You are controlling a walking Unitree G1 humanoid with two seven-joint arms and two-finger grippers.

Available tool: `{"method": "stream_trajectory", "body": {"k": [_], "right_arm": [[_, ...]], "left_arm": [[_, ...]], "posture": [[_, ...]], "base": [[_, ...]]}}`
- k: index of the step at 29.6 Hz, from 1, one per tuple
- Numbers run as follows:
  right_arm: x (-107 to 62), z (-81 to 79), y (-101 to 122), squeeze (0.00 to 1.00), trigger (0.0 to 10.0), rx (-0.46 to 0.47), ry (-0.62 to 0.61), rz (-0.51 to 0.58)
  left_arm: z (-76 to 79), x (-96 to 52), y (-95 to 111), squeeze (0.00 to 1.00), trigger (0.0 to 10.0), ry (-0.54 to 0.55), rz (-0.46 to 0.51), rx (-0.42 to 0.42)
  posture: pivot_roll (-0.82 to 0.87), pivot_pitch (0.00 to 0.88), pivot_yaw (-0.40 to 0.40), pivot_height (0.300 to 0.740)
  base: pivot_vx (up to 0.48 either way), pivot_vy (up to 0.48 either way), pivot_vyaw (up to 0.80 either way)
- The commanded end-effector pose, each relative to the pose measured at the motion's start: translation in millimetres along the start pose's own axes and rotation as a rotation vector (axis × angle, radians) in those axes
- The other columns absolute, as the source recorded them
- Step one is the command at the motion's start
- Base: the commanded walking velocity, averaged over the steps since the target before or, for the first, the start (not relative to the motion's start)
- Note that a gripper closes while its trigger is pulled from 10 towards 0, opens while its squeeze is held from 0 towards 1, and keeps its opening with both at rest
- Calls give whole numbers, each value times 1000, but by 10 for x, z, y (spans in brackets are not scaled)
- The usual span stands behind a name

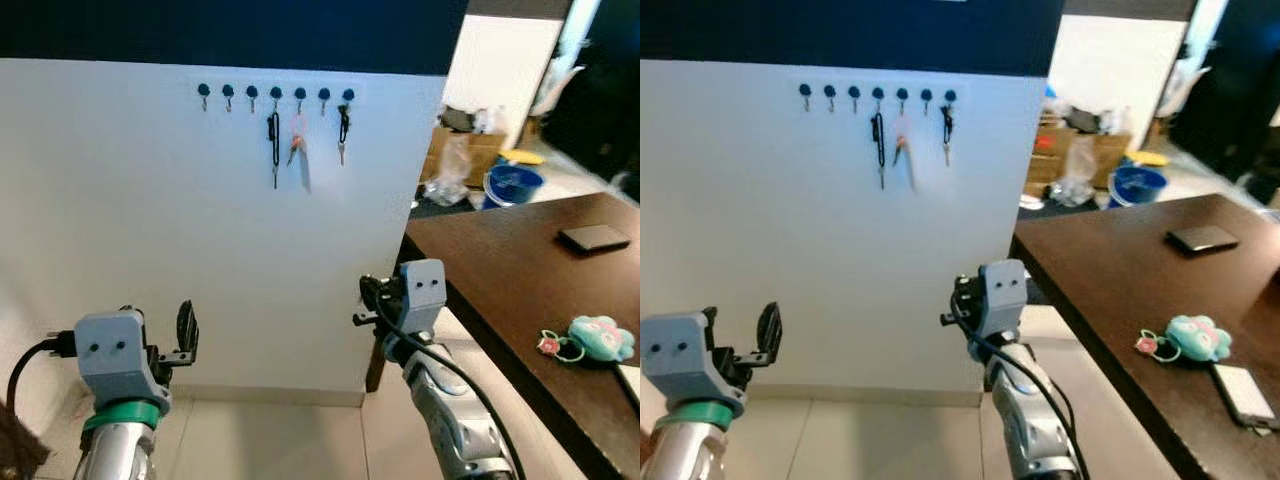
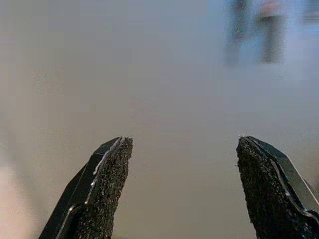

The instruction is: Hang keys on a hook

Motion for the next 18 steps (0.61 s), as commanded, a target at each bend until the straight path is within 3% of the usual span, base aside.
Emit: {"method": "stream_trajectory", "body": {"k": [1, 18], "right_arm": [[-10, 15, -41, 0, 10000, 7, -10, -11], [-12, 25, -37, 0, 10000, 5, -15, -9]], "left_arm": [[-19, -2, -23, 0, 10000, -2, -10, 0], [-20, 20, 22, 0, 10000, 2, 16, 11]], "posture": [[-172, 0, 73, 740], [-172, 0, 73, 740]], "base": [[0, 0, 0], [0, 0, 0]]}}
Point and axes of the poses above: a point about 5 cm out from each wrist's last joint towards the gripper, its own x axis pointing out of the wrist towards the gripper, its own y axis along the axis of the wrist's last joint, z = x × y, the point moved 6 cm from there along x, pointing out of the wrist towards the gripper, and after that the axes turned 10 degrees about x, right-handed, at the moved point
